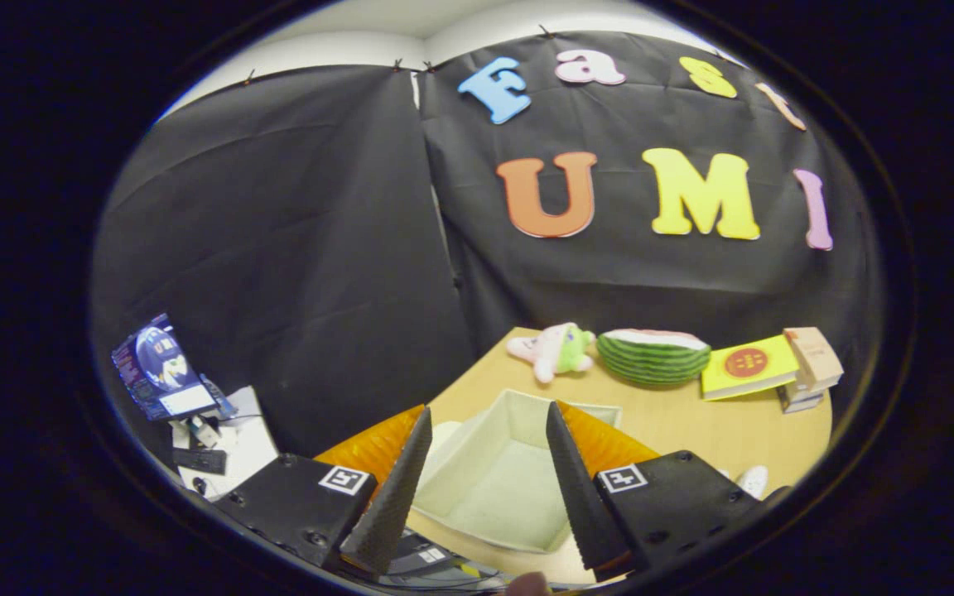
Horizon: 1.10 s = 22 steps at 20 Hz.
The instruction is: Open the storage box then place both shoes into the box .Put the left shoe in first, then the right shoe, with the right side of both shoes facing outward in a uniform manner.
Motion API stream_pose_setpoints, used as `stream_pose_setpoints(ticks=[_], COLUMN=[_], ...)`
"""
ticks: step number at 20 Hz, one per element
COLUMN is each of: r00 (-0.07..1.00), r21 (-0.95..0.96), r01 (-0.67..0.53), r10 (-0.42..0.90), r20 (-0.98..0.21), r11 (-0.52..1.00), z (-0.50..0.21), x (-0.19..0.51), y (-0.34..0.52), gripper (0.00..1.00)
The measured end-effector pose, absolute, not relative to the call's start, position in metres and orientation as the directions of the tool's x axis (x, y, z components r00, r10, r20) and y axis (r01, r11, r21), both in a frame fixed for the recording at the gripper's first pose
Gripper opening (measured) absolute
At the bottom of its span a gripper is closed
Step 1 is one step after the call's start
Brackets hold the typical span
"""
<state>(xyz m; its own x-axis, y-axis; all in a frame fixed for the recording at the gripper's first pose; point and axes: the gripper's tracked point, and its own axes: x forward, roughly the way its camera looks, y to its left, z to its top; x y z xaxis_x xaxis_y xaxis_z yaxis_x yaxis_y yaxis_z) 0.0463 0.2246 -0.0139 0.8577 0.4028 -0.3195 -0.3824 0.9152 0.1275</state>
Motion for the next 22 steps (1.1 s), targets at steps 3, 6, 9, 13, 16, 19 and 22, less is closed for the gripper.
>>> stream_pose_setpoints(ticks=[3, 6, 9, 13, 16, 19, 22], r00=[0.915, 0.903, 0.855, 0.746, 0.652, 0.537, 0.454], r21=[0.073, 0.046, 0.067, 0.098, 0.107, 0.126, 0.134], r01=[-0.201, -0.047, 0.058, 0.135, 0.143, 0.159, 0.178], r10=[0.214, 0.062, -0.015, -0.036, -0.012, 0.021, 0.039], r20=[-0.342, -0.426, -0.518, -0.665, -0.758, -0.843, -0.89], r11=[0.977, 0.998, 0.996, 0.986, 0.984, 0.979, 0.975], z=[-0.029, -0.065, -0.099, -0.158, -0.204, -0.252, -0.284], x=[0.042, 0.031, 0.02, 0.025, 0.032, 0.033, 0.042], y=[0.142, 0.079, 0.034, 0.002, -0.011, -0.019, -0.027], gripper=[0.88, 1.0, 1.0, 1.0, 1.0, 1.0, 1.0])
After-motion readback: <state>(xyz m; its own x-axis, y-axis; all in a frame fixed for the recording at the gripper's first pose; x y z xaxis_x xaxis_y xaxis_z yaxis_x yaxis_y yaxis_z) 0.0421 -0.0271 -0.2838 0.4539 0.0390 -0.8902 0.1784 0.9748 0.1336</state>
